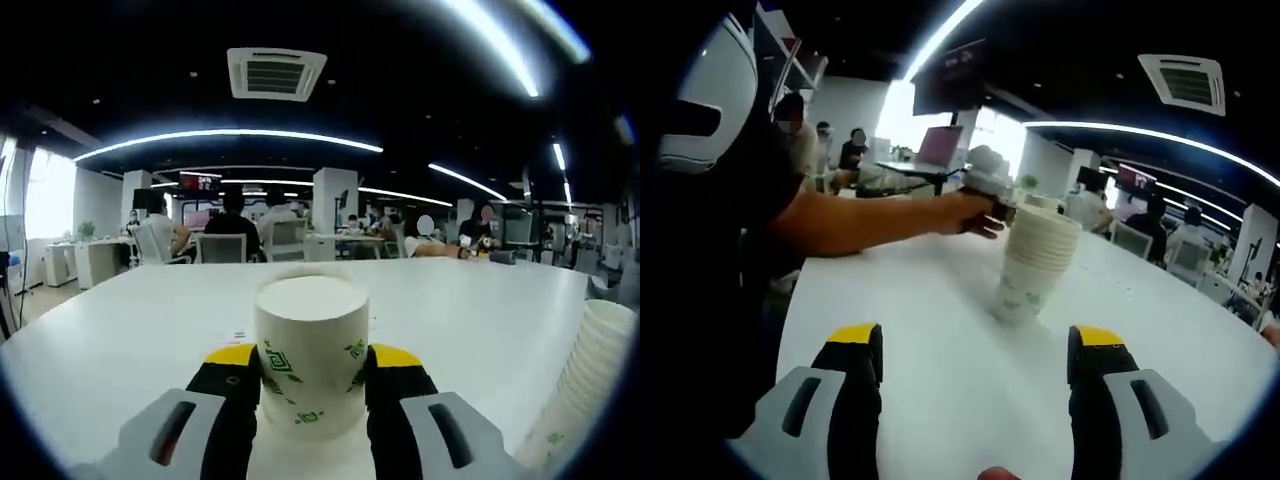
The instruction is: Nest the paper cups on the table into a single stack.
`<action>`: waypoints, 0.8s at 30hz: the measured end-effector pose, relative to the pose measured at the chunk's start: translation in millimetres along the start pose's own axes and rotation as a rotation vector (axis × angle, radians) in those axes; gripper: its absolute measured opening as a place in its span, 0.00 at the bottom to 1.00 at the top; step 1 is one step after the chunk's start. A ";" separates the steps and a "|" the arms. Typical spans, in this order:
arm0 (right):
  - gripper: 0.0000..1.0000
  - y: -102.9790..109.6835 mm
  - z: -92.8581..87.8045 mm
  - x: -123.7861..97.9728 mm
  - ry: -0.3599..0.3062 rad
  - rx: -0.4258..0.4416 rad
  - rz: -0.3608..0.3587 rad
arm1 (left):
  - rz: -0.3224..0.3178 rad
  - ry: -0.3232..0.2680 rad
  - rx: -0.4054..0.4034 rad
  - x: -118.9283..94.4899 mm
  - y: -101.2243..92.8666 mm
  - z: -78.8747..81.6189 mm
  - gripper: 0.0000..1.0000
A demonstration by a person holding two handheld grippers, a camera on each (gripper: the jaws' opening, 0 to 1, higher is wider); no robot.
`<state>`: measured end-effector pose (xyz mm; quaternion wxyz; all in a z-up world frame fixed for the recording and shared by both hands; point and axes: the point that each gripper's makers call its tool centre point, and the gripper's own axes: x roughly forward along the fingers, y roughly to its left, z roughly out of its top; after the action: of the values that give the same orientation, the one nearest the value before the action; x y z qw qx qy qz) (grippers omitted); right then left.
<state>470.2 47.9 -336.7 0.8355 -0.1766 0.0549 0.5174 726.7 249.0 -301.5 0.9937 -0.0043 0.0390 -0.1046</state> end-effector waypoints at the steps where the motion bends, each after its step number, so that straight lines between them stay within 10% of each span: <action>1: 0.79 0.1 0.3 -1.0 -0.001 -0.001 -0.001 | 0.001 -0.006 -0.003 3.2 0.8 2.3 0.44; 24: 0.78 1.4 4.4 -16.8 -0.069 0.042 0.009 | -0.060 -0.130 -0.001 -65.3 -33.9 73.8 0.44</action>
<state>460.8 35.8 -328.3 0.8382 -0.1409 0.0377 0.5256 661.7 229.5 -222.4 0.9906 -0.0127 -0.0258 -0.1338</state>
